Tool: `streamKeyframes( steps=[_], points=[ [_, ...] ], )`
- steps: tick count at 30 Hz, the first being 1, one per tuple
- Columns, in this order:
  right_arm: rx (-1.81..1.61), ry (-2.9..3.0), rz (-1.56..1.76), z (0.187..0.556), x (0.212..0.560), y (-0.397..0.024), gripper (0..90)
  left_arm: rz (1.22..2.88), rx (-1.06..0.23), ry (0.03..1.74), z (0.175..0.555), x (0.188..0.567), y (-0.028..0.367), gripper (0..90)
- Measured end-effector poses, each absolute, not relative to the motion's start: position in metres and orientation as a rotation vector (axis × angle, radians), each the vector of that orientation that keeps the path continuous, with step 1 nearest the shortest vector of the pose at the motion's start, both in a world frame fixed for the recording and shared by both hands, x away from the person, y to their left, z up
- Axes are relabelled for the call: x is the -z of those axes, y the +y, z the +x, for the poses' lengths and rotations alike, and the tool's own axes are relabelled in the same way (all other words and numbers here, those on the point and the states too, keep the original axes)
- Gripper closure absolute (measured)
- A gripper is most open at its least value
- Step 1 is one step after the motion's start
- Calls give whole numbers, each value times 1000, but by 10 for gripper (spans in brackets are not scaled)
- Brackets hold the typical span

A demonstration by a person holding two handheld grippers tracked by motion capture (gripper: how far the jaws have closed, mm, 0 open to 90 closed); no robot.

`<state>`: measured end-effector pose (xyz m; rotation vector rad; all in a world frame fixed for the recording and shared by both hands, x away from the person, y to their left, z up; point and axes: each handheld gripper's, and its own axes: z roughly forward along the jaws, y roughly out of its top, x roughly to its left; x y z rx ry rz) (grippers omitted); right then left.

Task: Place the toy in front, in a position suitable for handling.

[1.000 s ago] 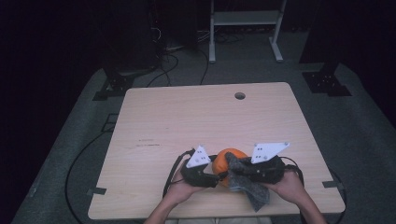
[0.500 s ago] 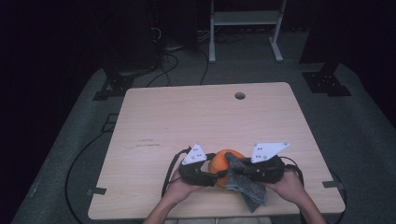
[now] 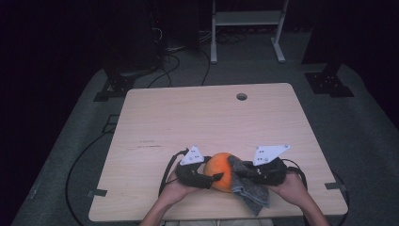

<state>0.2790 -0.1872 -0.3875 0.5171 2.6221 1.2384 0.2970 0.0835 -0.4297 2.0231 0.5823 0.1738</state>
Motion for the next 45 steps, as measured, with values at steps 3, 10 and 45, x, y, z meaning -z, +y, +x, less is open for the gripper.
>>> streamKeyframes(
  steps=[3, 10, 45],
  points=[
    [-1236, 2621, 584, 284, 394, -198, 761, 2011, -123, 583, 299, 430, 87, 220],
    [-1240, 2606, 460, 276, 391, -179, 756, 2041, -164, 567, 299, 425, 78, 156],
    [-1148, 2594, 622, 295, 421, -175, 751, 1938, -290, 763, 306, 438, 98, 314]
  ],
)
